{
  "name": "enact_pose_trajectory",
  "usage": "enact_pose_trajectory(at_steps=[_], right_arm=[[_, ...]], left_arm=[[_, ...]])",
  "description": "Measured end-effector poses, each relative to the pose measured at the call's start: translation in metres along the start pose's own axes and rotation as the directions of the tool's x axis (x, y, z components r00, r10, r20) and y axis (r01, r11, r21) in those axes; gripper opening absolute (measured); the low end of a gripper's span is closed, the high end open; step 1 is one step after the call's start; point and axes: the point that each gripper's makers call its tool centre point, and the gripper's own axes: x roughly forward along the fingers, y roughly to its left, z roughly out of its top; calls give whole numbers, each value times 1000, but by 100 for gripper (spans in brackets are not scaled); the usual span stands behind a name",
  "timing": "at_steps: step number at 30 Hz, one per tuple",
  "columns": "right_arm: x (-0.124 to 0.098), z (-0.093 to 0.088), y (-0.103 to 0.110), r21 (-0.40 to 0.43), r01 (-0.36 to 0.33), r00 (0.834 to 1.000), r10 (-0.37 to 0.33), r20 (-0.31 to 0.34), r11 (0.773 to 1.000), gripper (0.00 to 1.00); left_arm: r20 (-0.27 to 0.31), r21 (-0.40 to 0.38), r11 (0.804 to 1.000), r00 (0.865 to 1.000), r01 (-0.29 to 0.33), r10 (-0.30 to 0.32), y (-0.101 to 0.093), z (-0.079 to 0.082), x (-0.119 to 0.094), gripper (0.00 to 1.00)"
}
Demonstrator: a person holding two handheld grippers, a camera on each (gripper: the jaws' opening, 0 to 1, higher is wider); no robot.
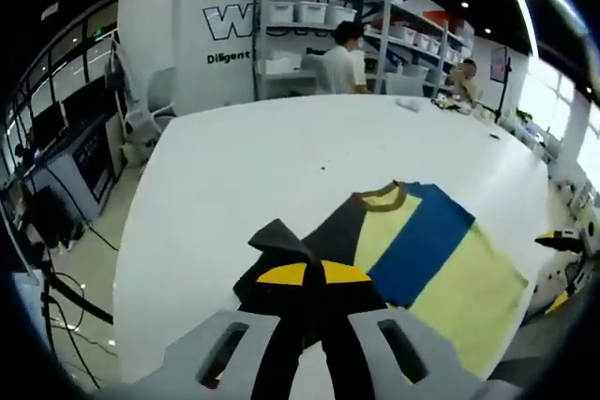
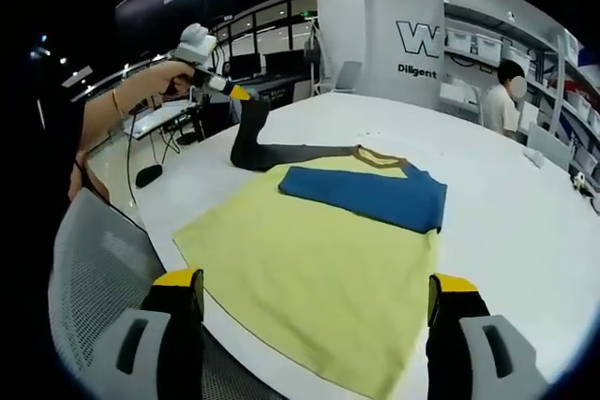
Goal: Fold the garment on the visible template until the final outline fits inside the template.
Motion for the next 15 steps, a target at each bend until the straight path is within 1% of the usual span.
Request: enact_pose_trajectory(at_steps=[1, 2, 3, 6, 8, 12, 13, 15], right_arm=[[0, 0, 0, 0, 1, 1000, -1, -2, 1000, 99], [1, -3, 0, 0, 3, 1000, -3, -13, 1000, 99], [2, -4, 0, -4, 3, 1000, -3, -20, 1000, 99], [3, -5, 2, -7, -5, 1000, 4, -29, 1000, 99], [4, -5, 3, -12, -6, 999, 6, -33, 1000, 99], [4, -5, 2, -13, -6, 999, 5, -35, 1000, 99], [4, -5, 2, -12, -6, 999, 6, -35, 1000, 99], [4, -5, 2, -13, -6, 999, 6, -38, 1000, 99]], left_arm=[[9, 27, 999, 1000, 22, -22, -10, 6, 3, 9], [11, 36, 999, 1000, 29, -30, -16, 9, 4, 9], [15, 39, 998, 999, 40, -40, -25, 14, 7, 9], [28, 36, 997, 997, 71, -72, -42, 24, 13, 9], [37, 48, 993, 994, 104, -106, -63, 34, 19, 9], [45, 83, 986, 988, 142, -146, -94, 46, 30, 9], [46, 84, 986, 988, 143, -148, -96, 47, 31, 9], [49, 97, 982, 985, 161, -166, -110, 51, 36, 9]])
